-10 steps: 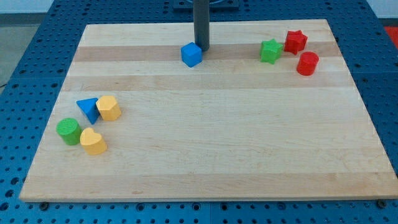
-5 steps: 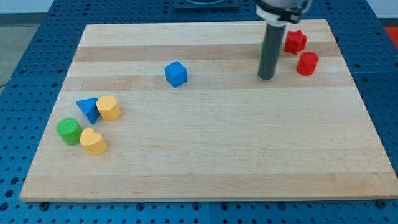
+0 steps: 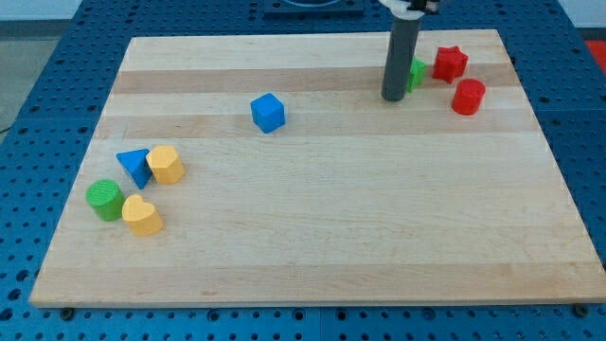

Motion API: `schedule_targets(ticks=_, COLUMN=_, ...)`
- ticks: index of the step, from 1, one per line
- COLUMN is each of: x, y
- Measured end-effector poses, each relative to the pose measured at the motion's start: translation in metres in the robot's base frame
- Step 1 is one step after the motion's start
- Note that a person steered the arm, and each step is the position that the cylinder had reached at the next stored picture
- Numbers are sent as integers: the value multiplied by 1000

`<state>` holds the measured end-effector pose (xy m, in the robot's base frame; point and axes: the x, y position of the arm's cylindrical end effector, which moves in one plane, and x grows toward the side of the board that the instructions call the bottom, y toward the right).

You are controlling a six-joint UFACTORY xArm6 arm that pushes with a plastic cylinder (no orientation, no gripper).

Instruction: Push the green star slightly left

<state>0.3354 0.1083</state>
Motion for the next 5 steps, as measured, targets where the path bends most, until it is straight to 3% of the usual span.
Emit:
schedule_targets(ticks=1, x=15, y=40)
schedule_targets(ticks=3, x=-24, y=87)
schedule_targets(ticks=4, x=-33, y=71)
schedule_targets(ticks=5, x=-33, y=10)
